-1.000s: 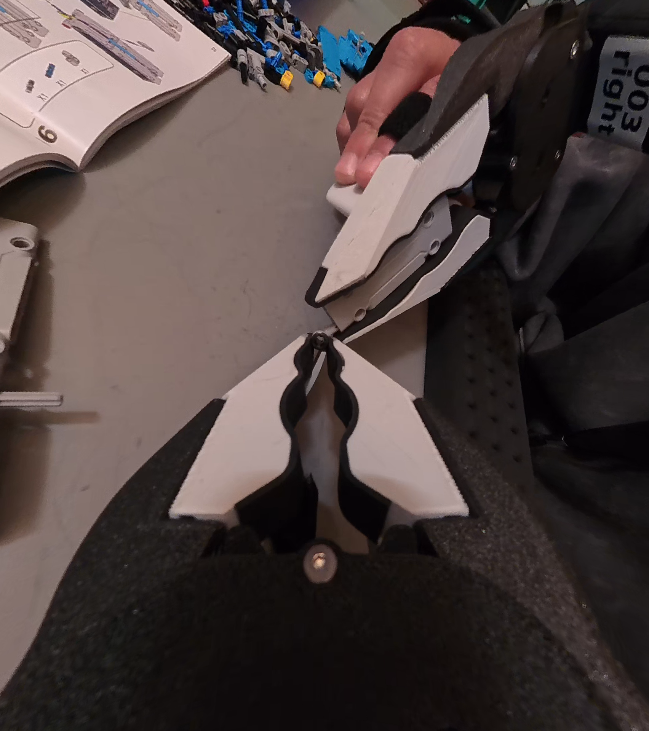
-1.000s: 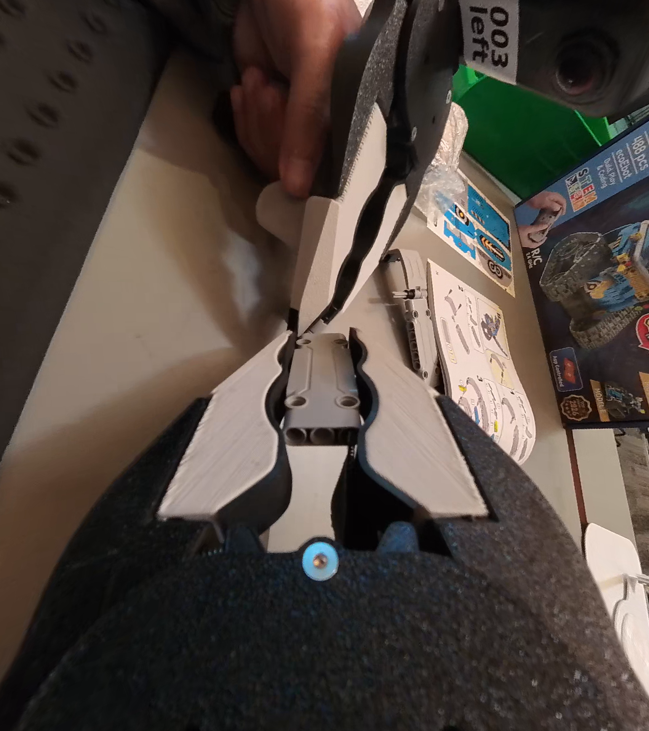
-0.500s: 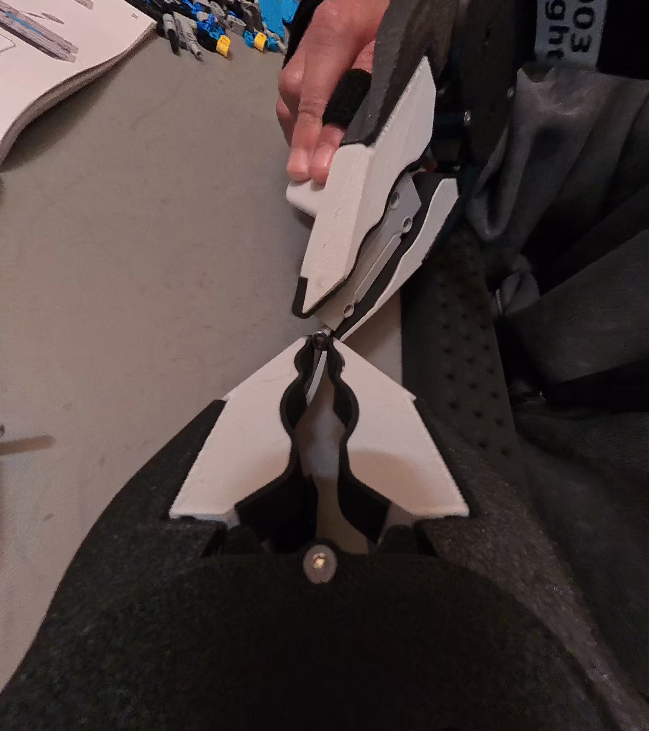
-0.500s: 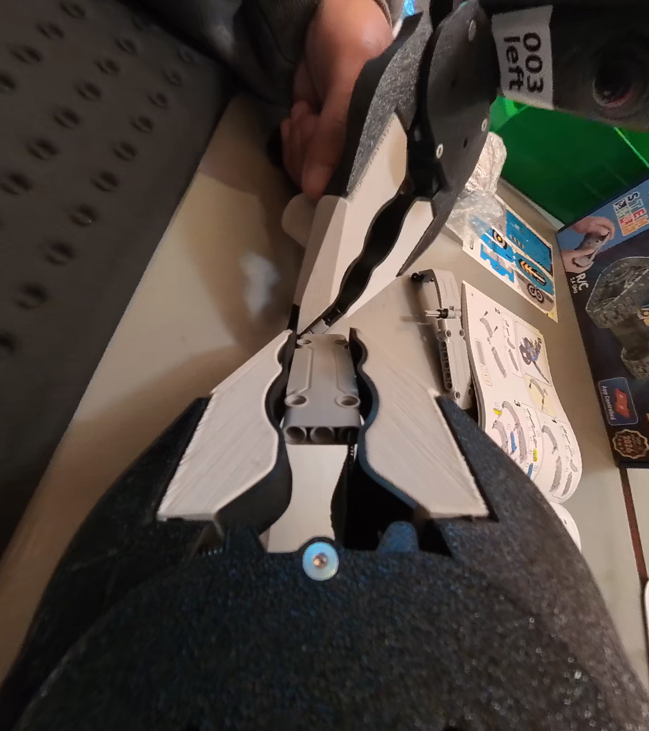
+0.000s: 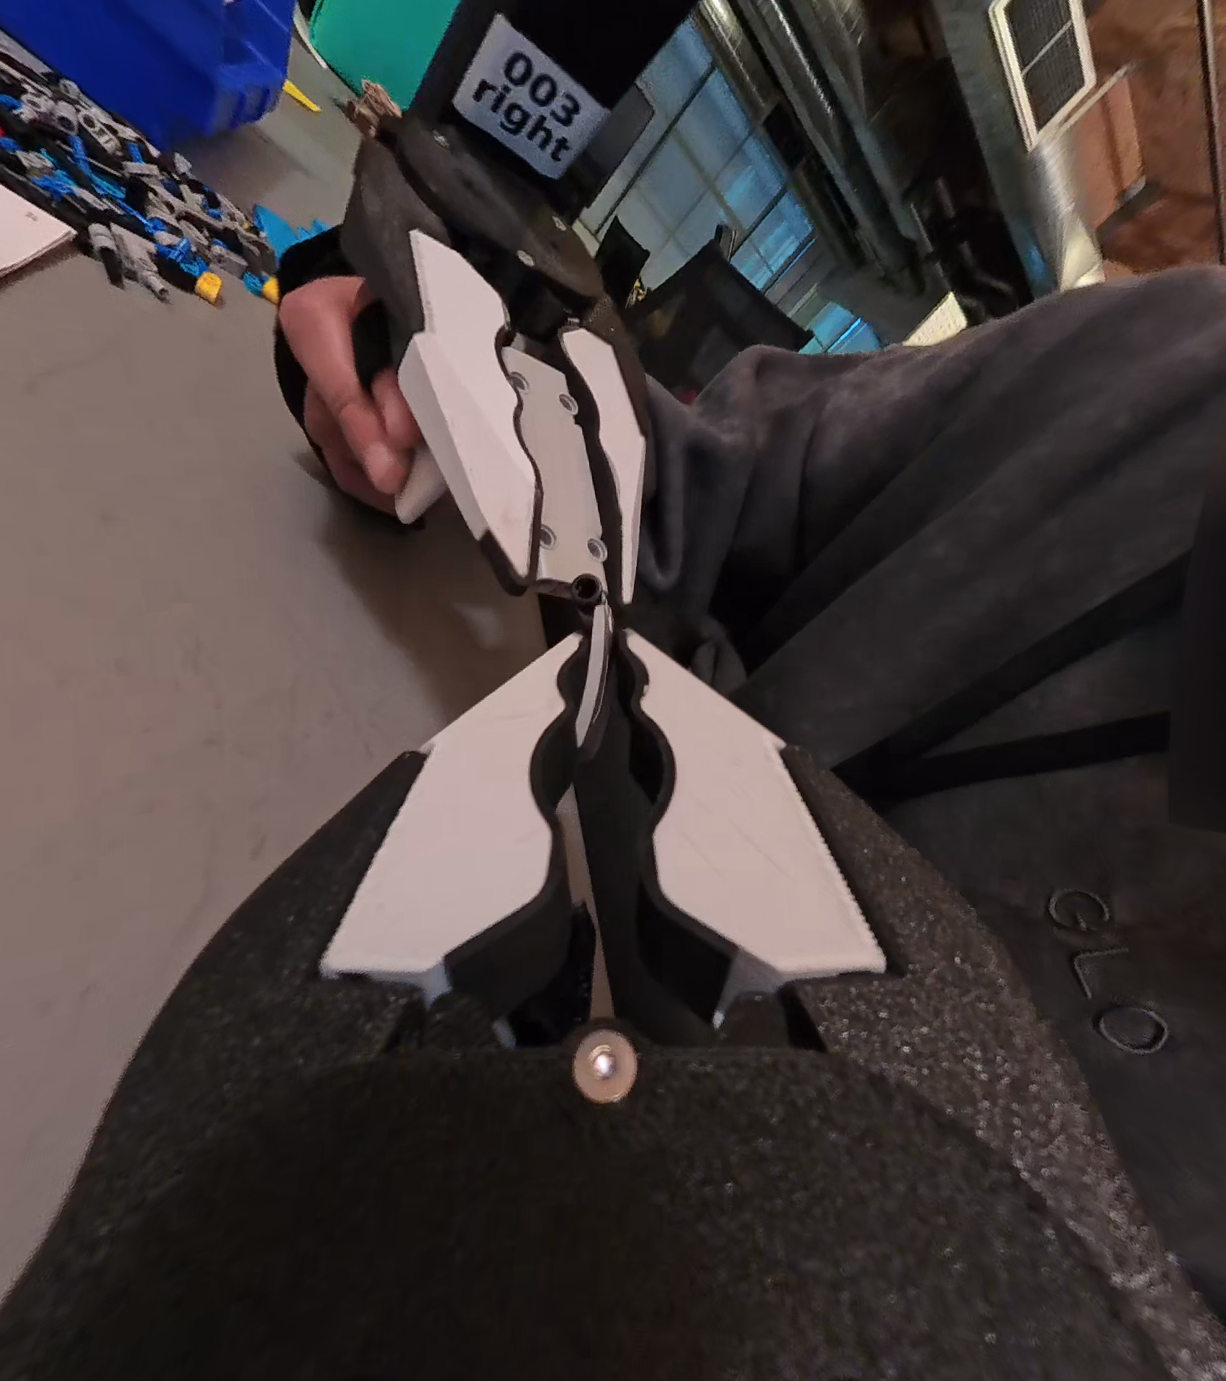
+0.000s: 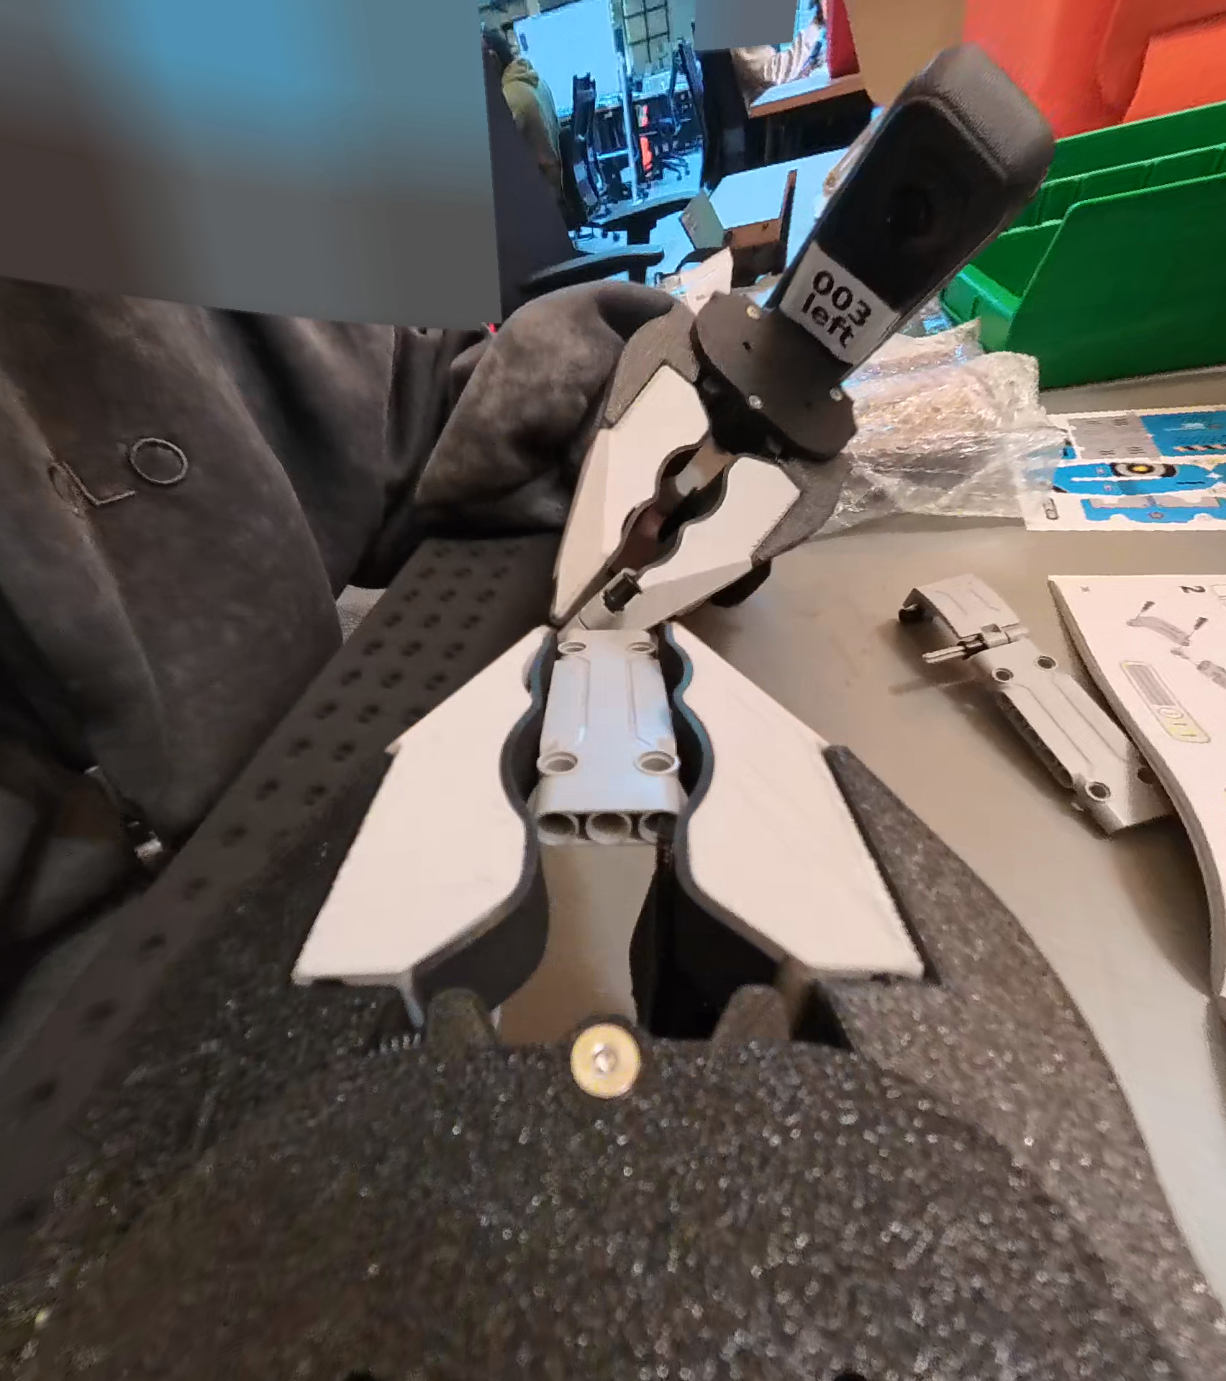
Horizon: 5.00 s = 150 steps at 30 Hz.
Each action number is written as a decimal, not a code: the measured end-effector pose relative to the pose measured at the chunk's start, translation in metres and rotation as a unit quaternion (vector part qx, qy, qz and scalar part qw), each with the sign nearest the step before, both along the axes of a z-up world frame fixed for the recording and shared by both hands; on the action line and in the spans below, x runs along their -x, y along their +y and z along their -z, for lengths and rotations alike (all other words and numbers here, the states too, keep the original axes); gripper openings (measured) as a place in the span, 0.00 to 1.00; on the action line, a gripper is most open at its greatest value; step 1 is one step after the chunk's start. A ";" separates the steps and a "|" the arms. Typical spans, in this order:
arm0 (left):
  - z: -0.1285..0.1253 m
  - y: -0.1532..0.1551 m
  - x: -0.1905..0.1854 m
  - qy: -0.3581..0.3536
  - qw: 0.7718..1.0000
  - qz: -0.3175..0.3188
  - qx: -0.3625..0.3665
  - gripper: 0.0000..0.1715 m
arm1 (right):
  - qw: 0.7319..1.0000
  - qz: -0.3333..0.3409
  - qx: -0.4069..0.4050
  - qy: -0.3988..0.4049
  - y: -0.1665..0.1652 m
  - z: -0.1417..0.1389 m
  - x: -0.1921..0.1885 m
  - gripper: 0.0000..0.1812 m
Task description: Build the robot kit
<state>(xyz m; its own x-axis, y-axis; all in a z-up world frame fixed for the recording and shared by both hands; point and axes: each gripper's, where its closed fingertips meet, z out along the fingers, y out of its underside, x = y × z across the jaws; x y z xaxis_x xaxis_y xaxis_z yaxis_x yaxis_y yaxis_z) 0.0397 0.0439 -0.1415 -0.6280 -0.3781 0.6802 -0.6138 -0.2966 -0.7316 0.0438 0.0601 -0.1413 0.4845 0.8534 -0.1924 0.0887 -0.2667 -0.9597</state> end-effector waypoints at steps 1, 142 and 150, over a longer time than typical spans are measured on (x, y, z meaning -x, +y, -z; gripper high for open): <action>0.000 0.000 0.000 0.005 1.000 0.000 0.007 0.02 | 1.000 0.008 -0.007 -0.008 0.001 0.000 -0.001 0.15; 0.056 0.055 -0.037 -0.020 0.899 -0.225 -0.376 0.14 | 0.887 0.387 0.195 0.159 0.047 0.006 -0.158 0.24; 0.077 0.050 -0.027 0.012 0.893 -0.178 -0.413 0.15 | 0.904 0.410 0.108 -0.054 0.050 0.027 -0.170 0.25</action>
<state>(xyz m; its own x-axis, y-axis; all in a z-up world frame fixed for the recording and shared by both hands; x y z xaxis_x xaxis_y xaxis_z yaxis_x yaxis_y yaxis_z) 0.0670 0.0934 -0.2183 -0.3580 -0.9295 0.0885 -0.6063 0.1594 -0.7791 0.2137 0.1102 -0.1683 0.9631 0.1467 -0.2257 -0.1342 -0.4650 -0.8751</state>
